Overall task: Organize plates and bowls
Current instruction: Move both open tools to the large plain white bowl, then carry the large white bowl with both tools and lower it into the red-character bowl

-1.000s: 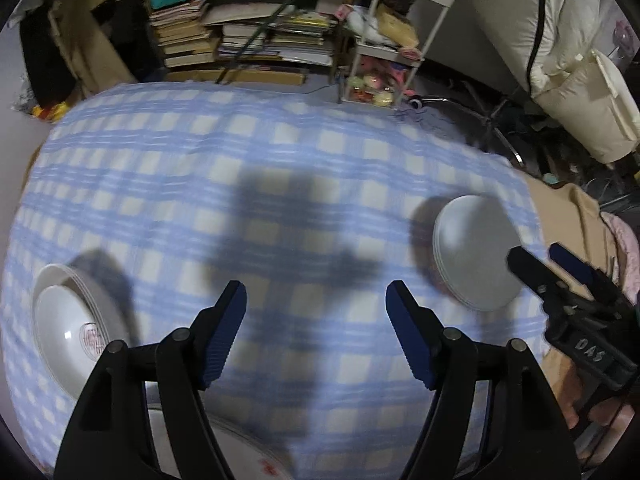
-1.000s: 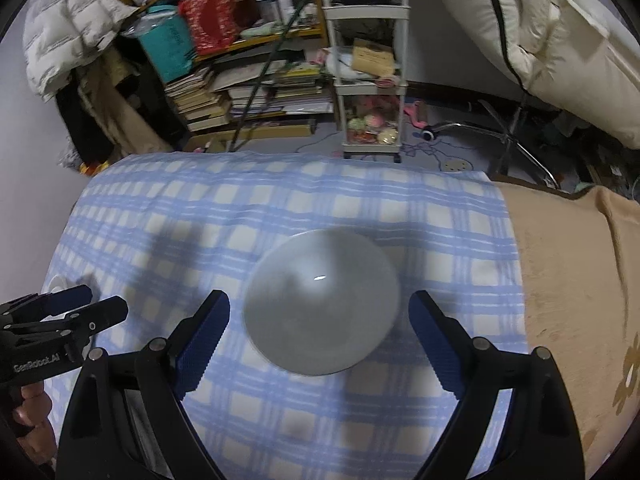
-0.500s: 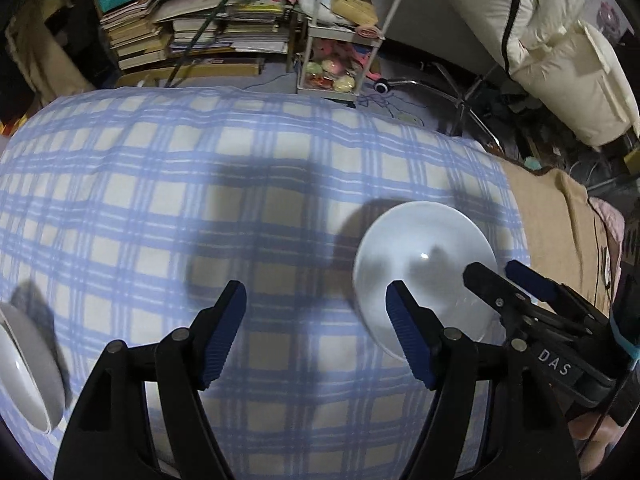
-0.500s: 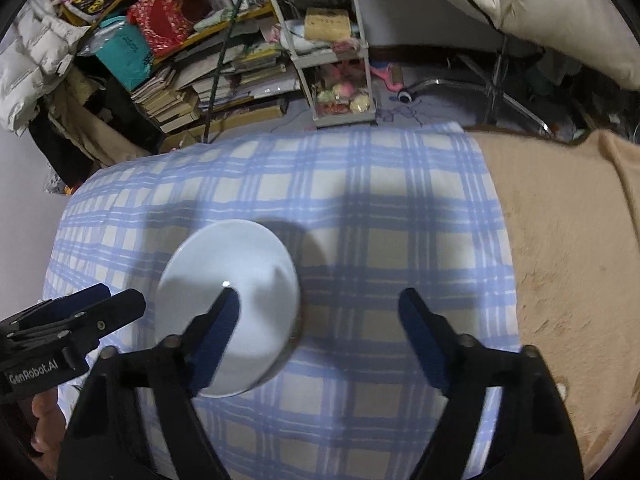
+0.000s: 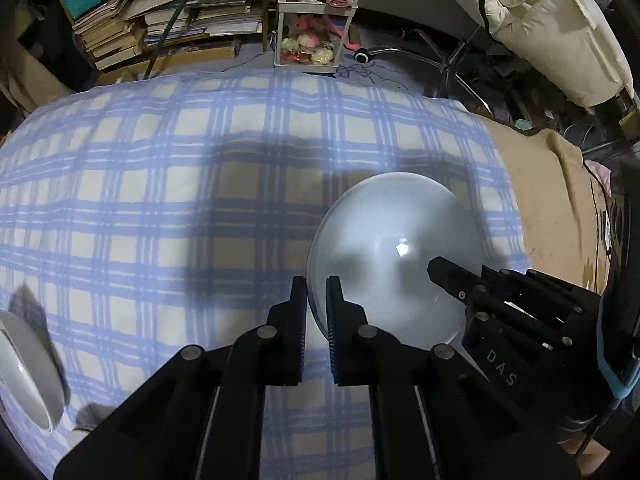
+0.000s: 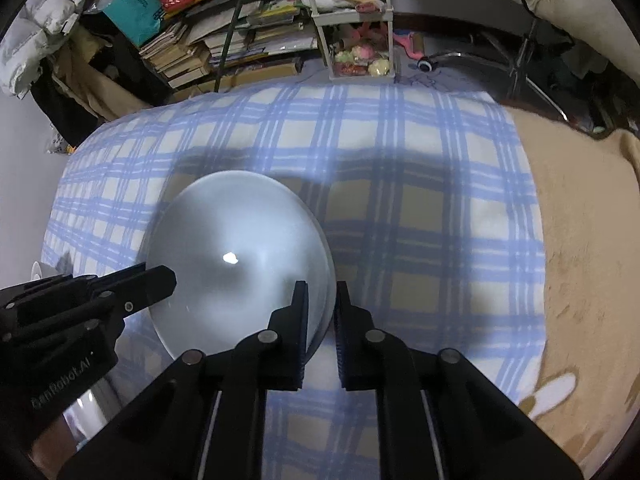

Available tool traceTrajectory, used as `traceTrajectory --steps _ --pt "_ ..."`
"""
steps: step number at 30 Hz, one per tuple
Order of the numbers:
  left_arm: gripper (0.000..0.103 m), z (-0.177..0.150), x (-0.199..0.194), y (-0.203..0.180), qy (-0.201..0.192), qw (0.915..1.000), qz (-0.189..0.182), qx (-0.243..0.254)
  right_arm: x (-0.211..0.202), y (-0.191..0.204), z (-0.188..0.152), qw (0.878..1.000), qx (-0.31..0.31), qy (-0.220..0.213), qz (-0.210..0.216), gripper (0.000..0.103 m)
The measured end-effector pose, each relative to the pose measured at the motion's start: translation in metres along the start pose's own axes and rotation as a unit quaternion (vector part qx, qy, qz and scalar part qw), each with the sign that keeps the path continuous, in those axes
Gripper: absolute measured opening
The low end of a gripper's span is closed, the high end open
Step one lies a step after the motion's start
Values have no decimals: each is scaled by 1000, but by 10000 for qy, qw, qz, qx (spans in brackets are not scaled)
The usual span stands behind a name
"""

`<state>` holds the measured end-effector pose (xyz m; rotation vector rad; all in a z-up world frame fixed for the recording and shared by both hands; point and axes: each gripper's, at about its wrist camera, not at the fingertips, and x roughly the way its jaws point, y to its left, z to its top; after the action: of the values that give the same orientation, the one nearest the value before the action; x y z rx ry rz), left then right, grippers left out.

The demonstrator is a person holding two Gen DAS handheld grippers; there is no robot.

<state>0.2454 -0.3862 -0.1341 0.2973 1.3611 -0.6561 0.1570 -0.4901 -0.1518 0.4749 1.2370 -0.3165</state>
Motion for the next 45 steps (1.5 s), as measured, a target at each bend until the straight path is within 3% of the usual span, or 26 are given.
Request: traceTrajectory --steps 11,27,40,45 --pt "10 -26 -54 40 -306 9984 439 -188 -32 56 -17 9991 -220 -207 293 13" --pt "10 -75 -138 146 -816 9890 987 -747 -65 193 -31 9910 -875 -580 834 13" --pt "10 -125 -165 239 -1011 9772 1394 -1244 -41 292 -59 9838 -1149 -411 1313 13" --pt "10 -144 -161 273 -1058 9716 1238 -1717 -29 320 -68 9809 -1395 -373 1303 13"
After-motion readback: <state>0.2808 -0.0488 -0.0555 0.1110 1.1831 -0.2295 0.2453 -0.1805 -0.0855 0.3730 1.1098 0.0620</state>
